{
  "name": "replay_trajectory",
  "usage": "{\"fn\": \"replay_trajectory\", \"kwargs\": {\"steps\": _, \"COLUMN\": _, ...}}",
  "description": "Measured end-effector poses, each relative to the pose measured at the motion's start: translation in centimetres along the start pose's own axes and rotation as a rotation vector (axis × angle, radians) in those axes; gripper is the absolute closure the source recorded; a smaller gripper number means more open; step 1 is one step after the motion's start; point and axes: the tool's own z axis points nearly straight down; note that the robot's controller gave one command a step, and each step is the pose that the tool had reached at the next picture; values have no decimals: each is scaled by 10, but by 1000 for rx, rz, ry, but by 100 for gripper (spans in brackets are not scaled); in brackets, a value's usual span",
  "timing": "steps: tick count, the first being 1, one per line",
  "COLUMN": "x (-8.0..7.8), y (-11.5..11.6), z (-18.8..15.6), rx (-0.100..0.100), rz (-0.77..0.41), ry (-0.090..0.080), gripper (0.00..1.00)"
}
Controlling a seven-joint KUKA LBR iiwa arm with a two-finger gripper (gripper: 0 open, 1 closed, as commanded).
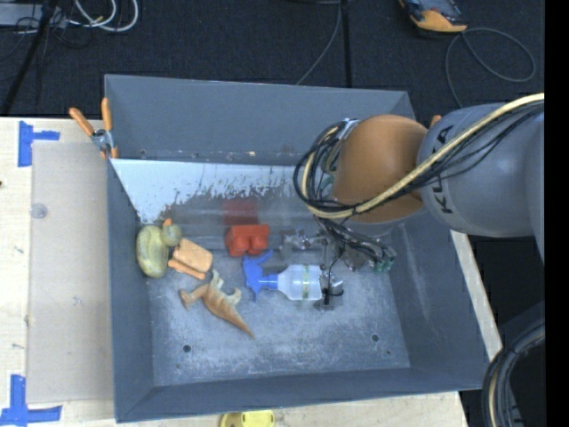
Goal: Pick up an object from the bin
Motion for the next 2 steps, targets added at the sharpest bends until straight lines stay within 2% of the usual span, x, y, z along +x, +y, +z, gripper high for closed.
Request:
{"fn": "replay_trajectory", "kwargs": {"steps": 1, "x": -5, "y": 2, "z": 38, "rx": -4, "rz": -29, "ry": 1, "gripper": 0}}
{"fn": "replay_trajectory", "kwargs": {"steps": 2, "x": -9, "y": 3, "z": 55, "rx": 0, "rz": -123, "ry": -8, "gripper": 100}}
